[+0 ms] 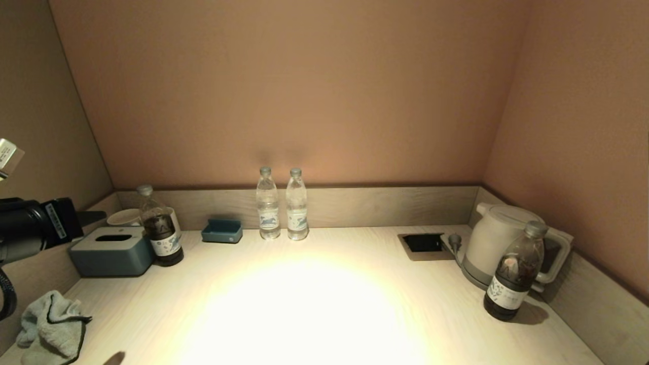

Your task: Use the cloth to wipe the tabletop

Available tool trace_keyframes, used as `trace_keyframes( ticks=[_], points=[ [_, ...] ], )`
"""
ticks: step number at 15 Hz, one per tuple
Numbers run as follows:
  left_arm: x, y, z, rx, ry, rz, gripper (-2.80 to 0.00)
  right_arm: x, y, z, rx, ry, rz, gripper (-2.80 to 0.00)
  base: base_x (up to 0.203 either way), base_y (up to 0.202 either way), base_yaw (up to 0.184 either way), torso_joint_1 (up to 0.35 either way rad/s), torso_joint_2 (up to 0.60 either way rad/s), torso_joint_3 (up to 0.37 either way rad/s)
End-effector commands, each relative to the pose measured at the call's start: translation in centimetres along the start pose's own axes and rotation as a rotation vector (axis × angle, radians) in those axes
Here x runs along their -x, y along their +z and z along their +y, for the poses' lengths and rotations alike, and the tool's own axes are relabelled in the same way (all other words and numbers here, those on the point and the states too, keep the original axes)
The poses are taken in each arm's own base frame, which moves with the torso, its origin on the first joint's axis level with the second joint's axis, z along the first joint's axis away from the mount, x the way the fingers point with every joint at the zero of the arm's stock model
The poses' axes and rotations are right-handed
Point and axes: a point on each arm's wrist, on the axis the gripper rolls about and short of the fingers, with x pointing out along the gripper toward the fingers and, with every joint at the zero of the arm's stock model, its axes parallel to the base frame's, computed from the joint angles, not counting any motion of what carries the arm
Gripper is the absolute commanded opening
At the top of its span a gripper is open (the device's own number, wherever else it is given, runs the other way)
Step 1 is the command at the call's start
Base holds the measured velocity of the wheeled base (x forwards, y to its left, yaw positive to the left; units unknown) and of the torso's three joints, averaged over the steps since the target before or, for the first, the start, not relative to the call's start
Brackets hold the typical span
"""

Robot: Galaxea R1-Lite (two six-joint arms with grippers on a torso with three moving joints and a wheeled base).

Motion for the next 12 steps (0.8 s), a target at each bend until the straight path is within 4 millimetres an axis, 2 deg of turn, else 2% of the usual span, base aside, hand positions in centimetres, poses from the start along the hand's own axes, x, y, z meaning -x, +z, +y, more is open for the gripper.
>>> trace_keyframes(
  ticks=[1,4,10,12],
  points=[
    [1.6,0.1,-0.2,-0.002,-0.01,-0.031,-2.8,0.0,0.0,0.0,0.0,0.001,0.001,-2.8,0.0,0.0,0.0,0.0,0.0,0.0],
    [3.7,-0.2,-0.3,-0.003,-0.016,-0.035,-2.8,0.0,0.0,0.0,0.0,0.0,0.001,-2.8,0.0,0.0,0.0,0.0,0.0,0.0],
    [9.5,-1.0,-0.5,-0.011,-0.04,-0.095,-2.8,0.0,0.0,0.0,0.0,0.001,0.001,-2.8,0.0,0.0,0.0,0.0,0.0,0.0],
    [10.4,-1.5,-0.4,-0.015,-0.039,-0.094,-2.8,0.0,0.0,0.0,0.0,0.001,0.001,-2.8,0.0,0.0,0.0,0.0,0.0,0.0]
  ],
)
